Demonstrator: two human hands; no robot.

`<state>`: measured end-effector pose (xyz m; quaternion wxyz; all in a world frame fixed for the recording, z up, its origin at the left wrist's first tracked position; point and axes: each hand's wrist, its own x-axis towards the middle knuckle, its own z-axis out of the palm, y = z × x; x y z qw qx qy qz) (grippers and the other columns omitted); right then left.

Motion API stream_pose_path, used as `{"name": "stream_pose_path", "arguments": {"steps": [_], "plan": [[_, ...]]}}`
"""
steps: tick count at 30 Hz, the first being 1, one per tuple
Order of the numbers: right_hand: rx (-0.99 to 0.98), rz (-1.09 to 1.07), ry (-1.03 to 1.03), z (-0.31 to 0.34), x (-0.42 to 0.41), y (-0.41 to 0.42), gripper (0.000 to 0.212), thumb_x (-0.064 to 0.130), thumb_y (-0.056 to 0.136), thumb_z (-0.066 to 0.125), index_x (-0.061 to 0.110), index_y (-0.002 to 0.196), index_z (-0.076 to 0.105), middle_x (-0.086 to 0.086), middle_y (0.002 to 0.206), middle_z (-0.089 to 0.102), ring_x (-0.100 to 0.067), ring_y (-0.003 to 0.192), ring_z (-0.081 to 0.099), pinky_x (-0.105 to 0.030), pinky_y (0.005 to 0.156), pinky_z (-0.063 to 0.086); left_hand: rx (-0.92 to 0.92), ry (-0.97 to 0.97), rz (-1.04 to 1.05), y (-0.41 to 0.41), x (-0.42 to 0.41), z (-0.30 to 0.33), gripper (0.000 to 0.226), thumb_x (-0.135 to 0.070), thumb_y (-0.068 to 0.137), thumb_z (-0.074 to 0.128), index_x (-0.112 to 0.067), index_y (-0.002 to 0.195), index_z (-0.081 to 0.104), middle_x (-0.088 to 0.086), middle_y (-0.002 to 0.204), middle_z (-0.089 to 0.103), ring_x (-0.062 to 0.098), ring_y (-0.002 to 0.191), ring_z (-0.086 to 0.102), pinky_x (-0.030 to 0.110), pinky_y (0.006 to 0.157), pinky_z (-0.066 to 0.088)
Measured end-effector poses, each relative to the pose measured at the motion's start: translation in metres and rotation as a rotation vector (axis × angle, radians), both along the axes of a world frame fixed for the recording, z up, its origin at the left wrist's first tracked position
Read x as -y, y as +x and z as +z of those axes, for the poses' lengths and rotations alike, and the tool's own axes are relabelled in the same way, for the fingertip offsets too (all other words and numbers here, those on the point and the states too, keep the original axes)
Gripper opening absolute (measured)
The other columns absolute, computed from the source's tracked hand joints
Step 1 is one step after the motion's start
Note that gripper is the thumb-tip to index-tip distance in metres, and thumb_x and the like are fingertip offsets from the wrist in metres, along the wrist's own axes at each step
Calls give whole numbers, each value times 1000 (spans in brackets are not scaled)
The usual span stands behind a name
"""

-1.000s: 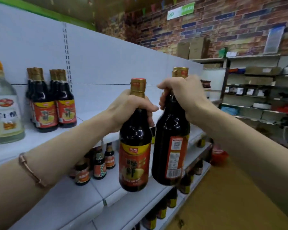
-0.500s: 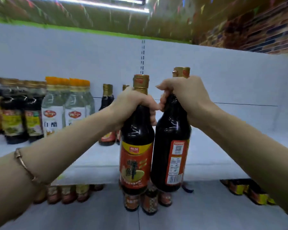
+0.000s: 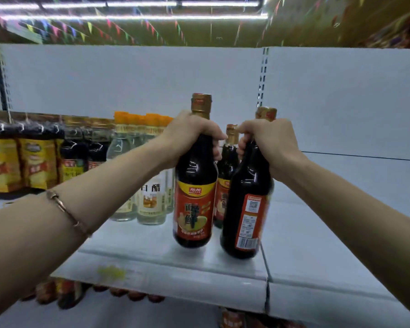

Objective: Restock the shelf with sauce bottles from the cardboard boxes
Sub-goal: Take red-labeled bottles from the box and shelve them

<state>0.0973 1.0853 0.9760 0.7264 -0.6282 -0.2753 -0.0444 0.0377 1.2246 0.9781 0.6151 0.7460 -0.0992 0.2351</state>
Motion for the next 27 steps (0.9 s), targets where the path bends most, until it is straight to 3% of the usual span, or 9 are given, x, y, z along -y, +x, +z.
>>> {"name": "stream_pose_path", "arguments": {"steps": [5,10,14,17,20,22,24,27], "plan": [[-18,-63,-36,-20,-16,25,27,1,78,65,3,53,56,-11,48,54,-24,46,51,-35,53,47,-28,3,-40,24,-22,-16,26,10,76,57,-2,55,49,13,48,51,26,44,52,33,55,53],[49,-89,-138,-23,-24,31,28,10,79,65,3,53,59,-12,51,59,-25,48,55,-36,58,51,-33,-13,-78,48,-32,-34,38,6,77,58,-10,42,55,13,49,52,28,47,53,36,61,52],[153,-136,-126,-31,-25,30,35,24,84,60,7,53,58,-12,53,62,-25,53,57,-41,65,55,-11,-12,-109,58,-35,-39,16,1,73,62,-3,60,54,13,51,54,28,47,55,37,62,53],[196,-90,-98,-36,-23,29,37,21,88,54,7,54,56,-12,55,61,-25,55,56,-41,64,52,41,1,-134,58,-36,-41,10,-4,68,63,-5,69,53,14,53,59,30,50,59,43,68,55],[248,-60,-92,-39,-20,31,31,16,91,51,1,65,56,-9,56,60,-23,54,56,-37,61,50,161,77,31,59,-37,-46,16,-20,71,68,-10,76,57,18,75,67,36,72,66,51,84,54],[320,-116,-123,-44,-21,35,27,20,95,52,5,74,57,-5,60,62,-23,57,60,-38,64,53,232,228,253,59,-39,-54,37,-42,73,68,-13,92,57,17,92,66,33,85,65,53,85,53],[370,-196,-166,-49,-25,38,24,30,98,53,11,84,57,-1,69,66,-20,64,66,-36,68,55,263,271,344,53,-40,-70,46,-57,73,63,-20,99,55,10,95,64,24,87,65,48,80,55],[366,-212,-146,-52,-28,39,24,36,97,56,13,100,60,1,83,72,-11,73,71,-35,75,59,266,227,290,41,-38,-95,29,-54,76,62,-39,99,52,-7,97,64,5,88,64,27,72,55]]}}
